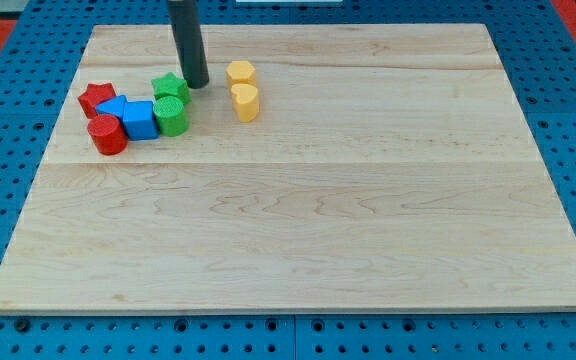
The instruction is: Separate the green blocks from the blue cube
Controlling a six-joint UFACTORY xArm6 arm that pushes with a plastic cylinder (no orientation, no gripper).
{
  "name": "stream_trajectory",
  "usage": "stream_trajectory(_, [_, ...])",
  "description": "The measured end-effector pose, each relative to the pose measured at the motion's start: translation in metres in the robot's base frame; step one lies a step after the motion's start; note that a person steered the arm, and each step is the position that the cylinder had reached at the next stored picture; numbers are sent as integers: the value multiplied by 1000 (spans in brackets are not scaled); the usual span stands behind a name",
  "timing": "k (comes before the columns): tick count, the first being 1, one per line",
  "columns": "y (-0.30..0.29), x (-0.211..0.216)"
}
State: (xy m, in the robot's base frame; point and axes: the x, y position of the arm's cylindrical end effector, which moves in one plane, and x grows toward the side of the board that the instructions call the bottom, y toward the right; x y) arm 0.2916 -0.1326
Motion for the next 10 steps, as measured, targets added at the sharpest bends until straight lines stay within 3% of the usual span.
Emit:
stream_trajectory(1, [-13,-8])
stream_trajectory(2, [-26,17])
stream_trajectory(6, [-19,157])
stream_trajectory(7, [-19,160])
stream_trajectory(8, [-56,185])
stream_trajectory(9, [-103,180])
stream_trajectory(10, [-86,177])
